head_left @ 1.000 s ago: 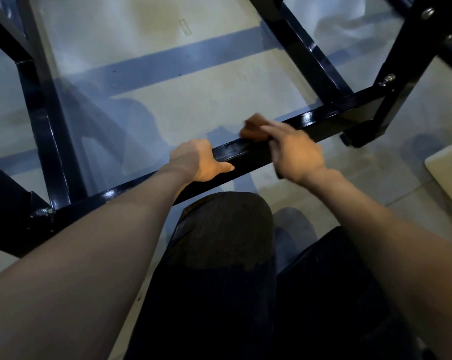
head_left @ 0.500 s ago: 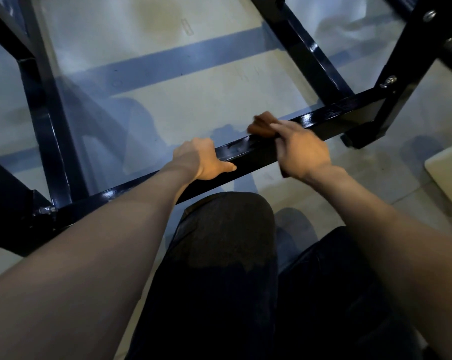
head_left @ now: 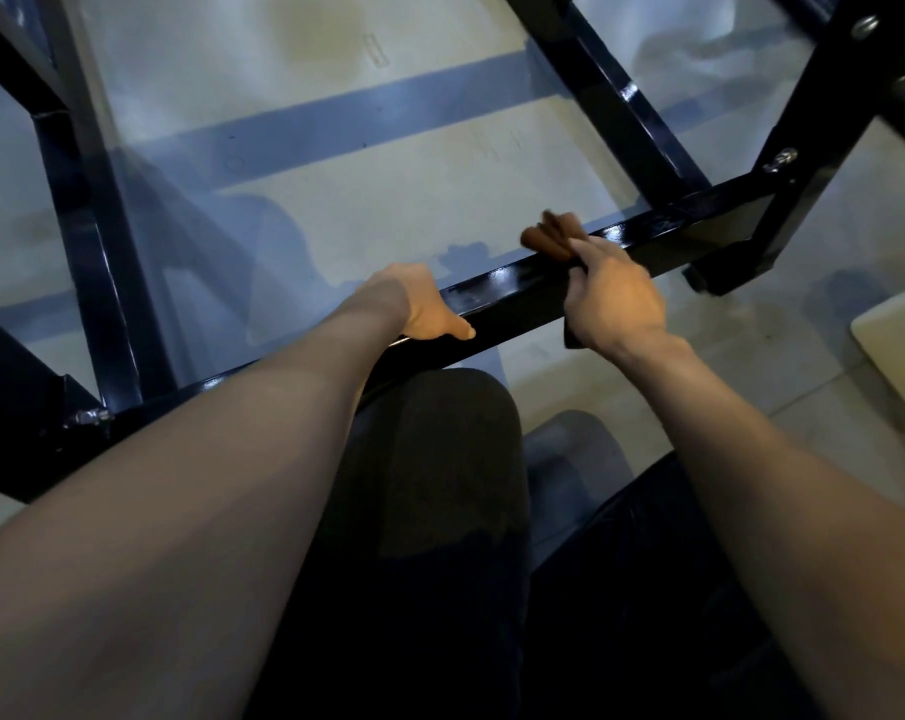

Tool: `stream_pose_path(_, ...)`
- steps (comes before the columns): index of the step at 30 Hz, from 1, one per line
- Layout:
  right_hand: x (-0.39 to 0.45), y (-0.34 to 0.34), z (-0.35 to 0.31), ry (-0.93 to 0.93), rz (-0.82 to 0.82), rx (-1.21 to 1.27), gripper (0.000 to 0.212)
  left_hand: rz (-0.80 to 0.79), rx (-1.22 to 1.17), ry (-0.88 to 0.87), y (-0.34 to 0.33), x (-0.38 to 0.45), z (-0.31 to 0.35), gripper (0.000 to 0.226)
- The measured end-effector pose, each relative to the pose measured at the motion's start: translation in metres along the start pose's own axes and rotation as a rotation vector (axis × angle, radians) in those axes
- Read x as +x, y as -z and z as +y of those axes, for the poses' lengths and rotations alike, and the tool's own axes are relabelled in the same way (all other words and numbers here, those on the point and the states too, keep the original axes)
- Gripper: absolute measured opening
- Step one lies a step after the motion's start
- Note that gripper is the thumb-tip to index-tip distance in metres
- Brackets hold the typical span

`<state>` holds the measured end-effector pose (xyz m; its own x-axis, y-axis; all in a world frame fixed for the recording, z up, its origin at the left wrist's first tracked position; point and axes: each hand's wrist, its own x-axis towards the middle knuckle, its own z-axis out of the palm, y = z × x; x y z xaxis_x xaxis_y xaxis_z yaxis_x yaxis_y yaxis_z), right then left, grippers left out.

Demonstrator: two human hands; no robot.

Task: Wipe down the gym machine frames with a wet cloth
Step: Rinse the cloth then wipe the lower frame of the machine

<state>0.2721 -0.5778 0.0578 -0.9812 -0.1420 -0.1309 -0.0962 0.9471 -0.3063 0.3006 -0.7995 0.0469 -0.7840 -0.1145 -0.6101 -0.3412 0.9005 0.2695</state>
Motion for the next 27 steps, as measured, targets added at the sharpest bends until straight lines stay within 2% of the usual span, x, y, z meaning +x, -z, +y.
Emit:
stream_pose_path(2, -0.005, -0.005, -0.01, -0.049, 0.013, 0.023, 0.042, -0.029, 0.007, 0.006, 0.003, 0.002, 0.005, 0.077)
stream_pose_path(6, -0.037, -0.021, -0.032, 0.216, -0.021, -0.004, 0.045, -0.029, 0.015, 0.018, 0.002, 0.002, 0.007, 0.078)
stream_pose_path(8, -0.037, -0.018, -0.028, 0.279, -0.039, -0.055, 0.046, -0.019, 0.02, 0.014, 0.0, 0.002, 0.007, 0.08)
stream_pose_path(10, -0.023, -0.01, -0.017, 0.195, -0.016, -0.064, 0.046, 0.0, 0.02, -0.003, -0.001, 0.001, 0.007, 0.08)
stream_pose_path(13, -0.002, -0.005, -0.008, -0.024, 0.031, 0.022, 0.043, 0.013, 0.013, -0.01, -0.004, -0.001, 0.002, 0.072)
stream_pose_path(15, -0.006, -0.011, -0.017, -0.046, 0.049, 0.027, 0.041, 0.009, 0.035, -0.02, -0.007, -0.002, -0.003, 0.07)
stream_pose_path(20, -0.049, -0.03, -0.047, 0.294, -0.026, -0.021, 0.047, -0.057, 0.108, 0.01, -0.004, -0.016, -0.039, 0.078)
stream_pose_path(22, -0.043, -0.025, -0.039, 0.331, -0.027, -0.073, 0.048, -0.089, 0.132, 0.013, -0.004, -0.02, -0.052, 0.076)
stream_pose_path(24, -0.025, -0.017, -0.024, 0.22, -0.009, -0.085, 0.047, -0.092, 0.153, 0.007, -0.003, -0.022, -0.057, 0.073)
stream_pose_path(27, -0.002, -0.013, -0.008, -0.053, 0.04, 0.02, 0.045, -0.064, 0.169, 0.019, 0.0, -0.024, -0.062, 0.076)
